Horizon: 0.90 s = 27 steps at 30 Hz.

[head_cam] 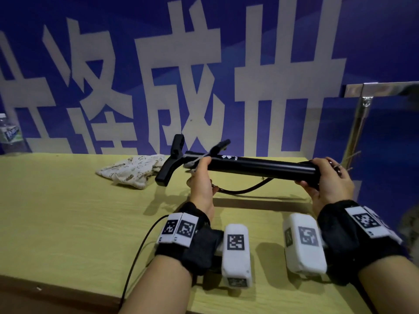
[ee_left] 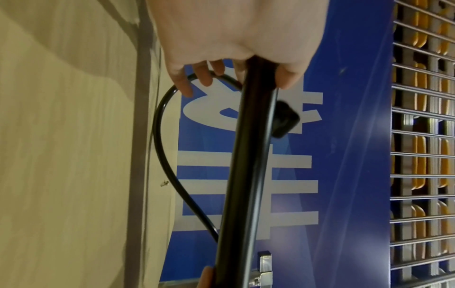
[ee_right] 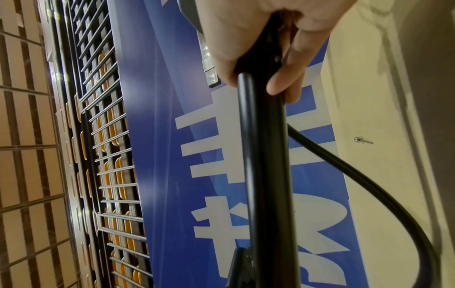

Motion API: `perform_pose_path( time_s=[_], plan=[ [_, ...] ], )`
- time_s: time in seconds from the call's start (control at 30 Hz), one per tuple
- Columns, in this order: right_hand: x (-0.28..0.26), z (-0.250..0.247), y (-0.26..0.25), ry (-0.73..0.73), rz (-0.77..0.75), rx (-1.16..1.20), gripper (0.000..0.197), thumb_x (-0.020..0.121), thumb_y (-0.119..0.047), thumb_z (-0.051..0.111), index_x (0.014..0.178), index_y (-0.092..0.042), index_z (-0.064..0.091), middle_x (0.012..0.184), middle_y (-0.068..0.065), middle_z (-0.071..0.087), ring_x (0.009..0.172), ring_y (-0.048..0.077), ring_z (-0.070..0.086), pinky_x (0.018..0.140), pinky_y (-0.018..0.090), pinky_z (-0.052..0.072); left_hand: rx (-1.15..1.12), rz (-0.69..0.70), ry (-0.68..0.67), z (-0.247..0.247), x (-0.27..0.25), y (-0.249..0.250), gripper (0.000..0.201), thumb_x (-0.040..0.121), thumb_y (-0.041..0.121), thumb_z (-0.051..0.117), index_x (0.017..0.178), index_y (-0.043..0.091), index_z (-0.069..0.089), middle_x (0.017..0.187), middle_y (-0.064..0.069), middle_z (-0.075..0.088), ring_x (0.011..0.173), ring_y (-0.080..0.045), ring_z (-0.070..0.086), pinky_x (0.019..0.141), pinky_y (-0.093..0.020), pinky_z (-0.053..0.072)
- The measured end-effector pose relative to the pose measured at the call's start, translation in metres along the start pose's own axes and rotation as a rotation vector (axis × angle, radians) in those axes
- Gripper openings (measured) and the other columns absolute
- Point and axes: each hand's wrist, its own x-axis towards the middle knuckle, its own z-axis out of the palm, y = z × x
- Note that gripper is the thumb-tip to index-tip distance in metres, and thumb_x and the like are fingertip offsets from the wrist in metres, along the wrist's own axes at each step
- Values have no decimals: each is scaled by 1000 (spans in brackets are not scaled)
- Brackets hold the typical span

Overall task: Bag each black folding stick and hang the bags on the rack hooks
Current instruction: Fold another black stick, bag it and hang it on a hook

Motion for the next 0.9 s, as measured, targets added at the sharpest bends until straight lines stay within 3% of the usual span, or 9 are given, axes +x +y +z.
perform_pose_path(
  time_s=[0.17, 0.27, 0.3, 0.37, 0.43, 0.57, 0.67, 0.77, 0.9],
  plan=[
    [6, -4, -4, 56, 30, 7, 27, 81, -14, 68, 107, -16, 59, 116, 14, 62, 95, 32, 66, 44, 21, 53, 304, 15, 49, -8, 12, -1, 24, 93, 17, 43, 116, 11, 45, 135, -12, 37, 121, -29, 37, 101, -40, 34],
    [6, -5, -6, 65, 54, 2, 24, 81, -14, 67, 104, -14, 58, 107, 13, 63, 96, 35, 66, 40, 17, 48, 393, 105, -7, -14, 19, -2, 41, 95, 13, 38, 134, 20, 45, 118, -6, 45, 92, -15, 47, 88, -35, 39],
    [6, -6, -6, 65, 61, 0, 24, 81, -14, 67, 104, -14, 58, 103, 11, 63, 96, 35, 66, 39, 16, 47, 431, 136, 1, -16, 21, -3, 41, 95, 11, 37, 133, 19, 47, 112, -5, 47, 87, -16, 46, 85, -37, 40],
    [5, -6, -7, 61, 65, 8, 24, 82, -14, 66, 105, -14, 59, 93, 8, 62, 95, 33, 66, 39, 15, 46, 501, 173, 80, -21, 26, -5, 32, 95, 9, 37, 122, 7, 54, 105, -13, 47, 87, -26, 46, 78, -31, 44],
    [5, -6, -8, 62, 66, 25, 23, 82, -14, 66, 104, -13, 58, 88, 7, 61, 95, 34, 66, 38, 15, 45, 525, 197, 84, -25, 28, -6, 26, 97, 8, 36, 109, 9, 60, 97, -10, 49, 77, -21, 47, 60, -21, 37],
    [5, -6, -10, 54, 91, 25, 19, 83, -14, 65, 100, -12, 56, 107, 13, 62, 82, 29, 66, 37, 14, 44, 551, 141, 61, -27, 25, -2, 30, 98, 8, 34, 98, 18, 62, 75, 1, 47, 65, -12, 44, 55, -23, 33],
    [8, -7, -13, 54, 116, 57, 12, 83, -15, 63, 89, -12, 54, 112, 15, 59, 75, 26, 64, 37, 14, 44, 491, 37, 56, -28, 24, -3, 33, 97, 8, 33, 89, 19, 62, 74, -3, 43, 59, -17, 41, 50, -24, 37],
    [10, -10, -15, 98, 107, 102, 16, 85, -16, 61, 96, -10, 52, 109, 15, 59, 70, 25, 63, 38, 14, 43, 286, -77, 108, -28, 22, 2, 27, 99, 8, 31, 93, 12, 57, 71, -4, 41, 58, -18, 39, 45, -25, 38],
    [10, -12, -14, 128, 69, 108, 8, 84, -14, 62, 87, -11, 55, 97, 12, 61, 73, 27, 65, 39, 15, 46, -45, -39, 266, -35, 21, 13, 12, 99, 10, 38, 99, 9, 50, 69, -2, 47, 61, -15, 43, 45, -26, 41]
  ],
)
